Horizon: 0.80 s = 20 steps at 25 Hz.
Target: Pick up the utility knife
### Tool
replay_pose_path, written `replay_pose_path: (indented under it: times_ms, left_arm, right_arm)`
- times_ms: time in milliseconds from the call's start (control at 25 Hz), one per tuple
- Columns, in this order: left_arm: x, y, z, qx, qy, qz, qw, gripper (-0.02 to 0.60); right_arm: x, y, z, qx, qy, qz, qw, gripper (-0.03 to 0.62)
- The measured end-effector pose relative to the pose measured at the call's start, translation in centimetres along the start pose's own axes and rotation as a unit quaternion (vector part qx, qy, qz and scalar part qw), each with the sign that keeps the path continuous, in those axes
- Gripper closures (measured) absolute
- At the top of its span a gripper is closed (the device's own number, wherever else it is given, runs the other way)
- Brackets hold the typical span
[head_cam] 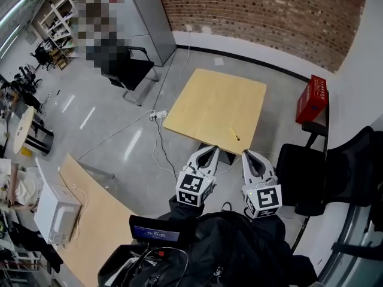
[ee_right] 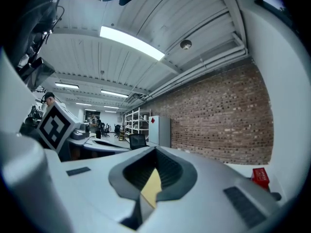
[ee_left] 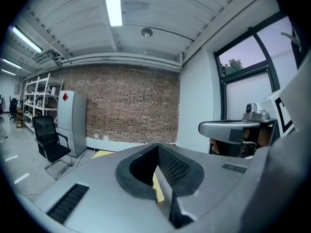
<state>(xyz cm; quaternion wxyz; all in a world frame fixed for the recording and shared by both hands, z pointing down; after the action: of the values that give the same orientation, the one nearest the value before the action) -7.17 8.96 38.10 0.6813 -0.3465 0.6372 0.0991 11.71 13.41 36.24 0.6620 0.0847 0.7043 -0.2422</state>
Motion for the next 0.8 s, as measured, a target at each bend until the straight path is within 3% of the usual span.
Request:
replay_pose_path:
  times_ms: [280,600,800]
  left_arm:
    - [0.6,-2.7,1.1,0.006,-0.008,-0.016,0.9998,0.581]
    - [0.9,-4.4,0.5,0.013,-0.004,-0.025,0.9996,0.581]
    - [0.9,-6.0,-0.2,-0.001,0.005,-0.029,0.9996,0.581]
  right_arm:
    - [-1.0,-0.8,2.6,0.020,-0.006,-0.016,1.000,0.589]
    - [-1.5,-1.8,4.4,0.016,-0.024,-0.021,0.999,0.589]
    - [-1.6,-2.8,4.9,0.010,-0.026,-0.026,0.999,0.589]
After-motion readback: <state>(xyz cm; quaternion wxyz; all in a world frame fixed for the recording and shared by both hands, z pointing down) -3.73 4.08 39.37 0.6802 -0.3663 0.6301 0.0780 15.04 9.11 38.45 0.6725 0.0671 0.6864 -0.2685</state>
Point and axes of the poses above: the fingertips, and each gripper's own axes: y backward along the fingers, z to its right, x out of its top, the point moved 10 cm from there along y, backward along the fingers, and after that the axes turned 9 degrees about -z, right-handed, at the moved point
